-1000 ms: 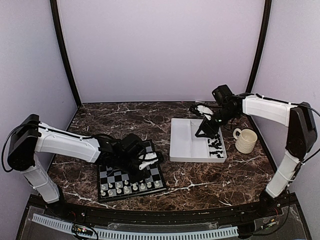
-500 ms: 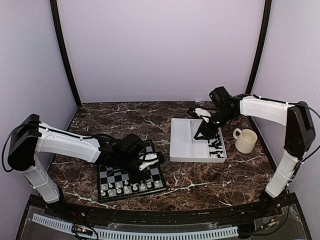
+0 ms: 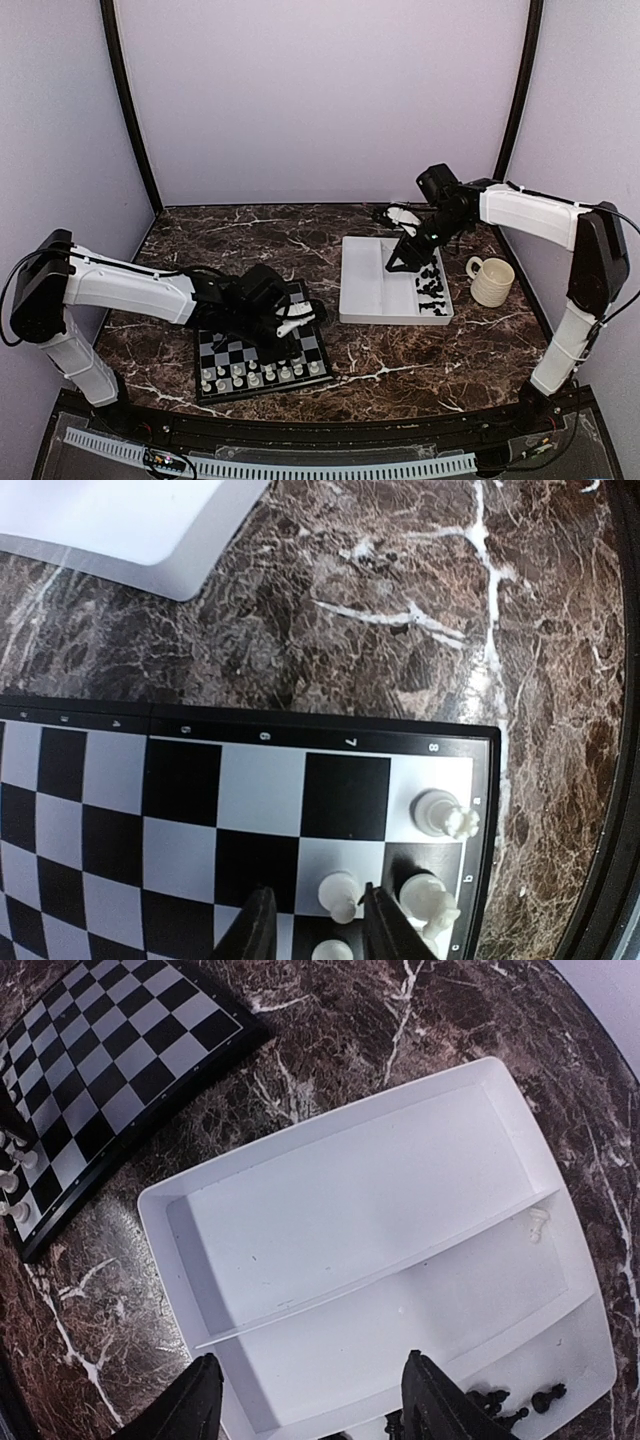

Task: Set up the chess pieces on the board
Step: Place the pawn at g2, then pick up the pawn from the storage box.

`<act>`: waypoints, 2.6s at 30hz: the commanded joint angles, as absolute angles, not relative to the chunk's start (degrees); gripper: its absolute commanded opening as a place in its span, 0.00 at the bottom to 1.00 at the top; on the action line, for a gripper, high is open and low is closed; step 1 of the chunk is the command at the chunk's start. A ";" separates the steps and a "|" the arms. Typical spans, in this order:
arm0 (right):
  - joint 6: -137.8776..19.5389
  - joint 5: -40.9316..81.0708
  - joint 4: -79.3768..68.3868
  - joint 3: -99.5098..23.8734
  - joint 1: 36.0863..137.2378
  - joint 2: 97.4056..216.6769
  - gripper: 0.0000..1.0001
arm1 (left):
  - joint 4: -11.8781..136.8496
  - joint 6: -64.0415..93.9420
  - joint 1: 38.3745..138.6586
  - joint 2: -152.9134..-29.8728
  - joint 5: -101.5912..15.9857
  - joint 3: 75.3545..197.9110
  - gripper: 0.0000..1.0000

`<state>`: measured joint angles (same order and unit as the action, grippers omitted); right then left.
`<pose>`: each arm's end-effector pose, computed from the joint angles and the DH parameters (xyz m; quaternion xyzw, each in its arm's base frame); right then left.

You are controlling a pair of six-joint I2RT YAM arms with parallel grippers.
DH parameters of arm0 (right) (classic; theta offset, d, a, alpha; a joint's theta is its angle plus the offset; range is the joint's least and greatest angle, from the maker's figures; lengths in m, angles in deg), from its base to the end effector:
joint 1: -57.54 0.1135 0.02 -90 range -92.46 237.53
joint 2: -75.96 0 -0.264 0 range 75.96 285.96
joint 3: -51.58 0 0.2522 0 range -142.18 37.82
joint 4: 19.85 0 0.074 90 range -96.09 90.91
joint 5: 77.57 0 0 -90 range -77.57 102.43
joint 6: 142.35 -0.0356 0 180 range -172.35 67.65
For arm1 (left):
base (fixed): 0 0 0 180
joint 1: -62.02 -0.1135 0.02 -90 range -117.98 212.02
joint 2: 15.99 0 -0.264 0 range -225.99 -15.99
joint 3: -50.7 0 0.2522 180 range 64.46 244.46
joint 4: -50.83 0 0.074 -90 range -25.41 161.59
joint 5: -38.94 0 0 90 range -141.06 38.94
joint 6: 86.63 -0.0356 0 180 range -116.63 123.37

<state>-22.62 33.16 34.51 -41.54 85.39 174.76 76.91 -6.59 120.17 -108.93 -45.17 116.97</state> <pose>0.3168 0.1816 0.2565 -0.4984 0.8104 0.1696 0.2571 0.1685 -0.2781 0.1769 0.5436 0.7749 -0.1747 0.2713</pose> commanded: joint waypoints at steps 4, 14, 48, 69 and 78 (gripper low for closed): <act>-23.04 35.26 37.22 -51.05 82.08 175.20 0.63 | 75.59 -6.04 120.35 -99.92 -47.09 116.37 0.35; -29.16 29.07 35.97 -61.22 76.52 185.39 0.55 | 70.30 -0.66 113.66 -96.90 -47.07 121.92 0.42; -32.95 28.04 38.87 -81.64 77.38 216.11 0.31 | 58.73 7.31 107.76 -105.37 -42.00 126.93 0.43; -29.15 31.00 36.84 -65.82 77.60 201.32 0.00 | 59.52 9.38 107.80 -106.45 -39.60 129.33 0.43; -27.05 36.09 36.98 -56.22 80.30 188.41 0.00 | 56.92 24.85 106.47 -112.39 -35.43 135.42 0.47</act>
